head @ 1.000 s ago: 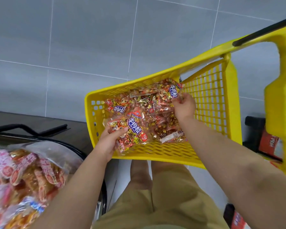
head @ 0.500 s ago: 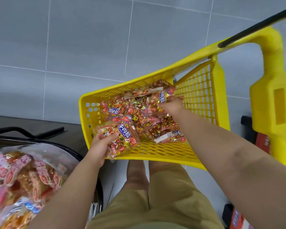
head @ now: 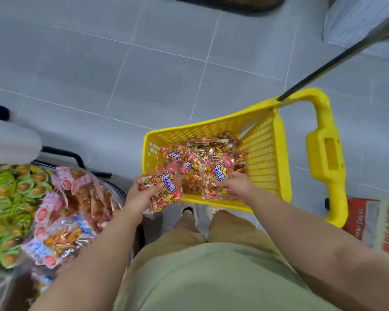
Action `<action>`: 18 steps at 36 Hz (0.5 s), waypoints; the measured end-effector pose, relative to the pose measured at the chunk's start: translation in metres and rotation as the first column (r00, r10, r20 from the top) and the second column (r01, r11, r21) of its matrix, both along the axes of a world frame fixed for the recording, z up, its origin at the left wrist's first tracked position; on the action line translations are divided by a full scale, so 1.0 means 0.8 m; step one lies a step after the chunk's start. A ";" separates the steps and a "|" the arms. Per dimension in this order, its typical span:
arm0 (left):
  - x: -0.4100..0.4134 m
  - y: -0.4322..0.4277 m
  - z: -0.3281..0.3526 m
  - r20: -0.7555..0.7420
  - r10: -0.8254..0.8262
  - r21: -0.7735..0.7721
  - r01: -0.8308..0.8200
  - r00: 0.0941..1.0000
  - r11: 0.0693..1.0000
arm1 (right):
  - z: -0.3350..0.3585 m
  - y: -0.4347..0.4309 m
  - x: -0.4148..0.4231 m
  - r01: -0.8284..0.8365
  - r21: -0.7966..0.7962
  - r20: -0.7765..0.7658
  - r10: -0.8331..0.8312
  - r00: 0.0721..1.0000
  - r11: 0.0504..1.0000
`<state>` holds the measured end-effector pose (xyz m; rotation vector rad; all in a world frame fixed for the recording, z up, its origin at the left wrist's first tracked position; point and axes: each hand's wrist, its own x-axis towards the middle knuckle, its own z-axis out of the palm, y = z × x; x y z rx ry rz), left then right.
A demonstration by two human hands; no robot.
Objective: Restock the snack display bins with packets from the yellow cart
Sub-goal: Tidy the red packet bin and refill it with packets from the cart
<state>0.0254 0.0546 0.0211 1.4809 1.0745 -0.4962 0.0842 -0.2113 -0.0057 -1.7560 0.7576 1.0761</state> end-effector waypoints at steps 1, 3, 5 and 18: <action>-0.012 0.001 0.005 0.004 0.041 0.011 -0.041 0.999 0.999 | 0.005 0.000 -0.003 -0.032 0.001 0.021 0.032 0.999 1.000; -0.037 0.000 0.013 0.043 0.206 -0.015 -0.206 0.978 0.979 | 0.015 0.003 -0.008 -0.099 0.015 0.067 0.097 0.993 0.995; -0.063 -0.006 0.018 0.078 0.409 -0.070 -0.404 0.909 0.912 | 0.023 0.008 -0.012 -0.190 0.056 0.091 0.184 0.979 0.980; -0.237 -0.034 0.067 0.205 0.720 -0.050 -0.728 0.663 0.684 | 0.060 0.110 -0.064 -0.669 0.184 0.147 0.652 0.743 0.720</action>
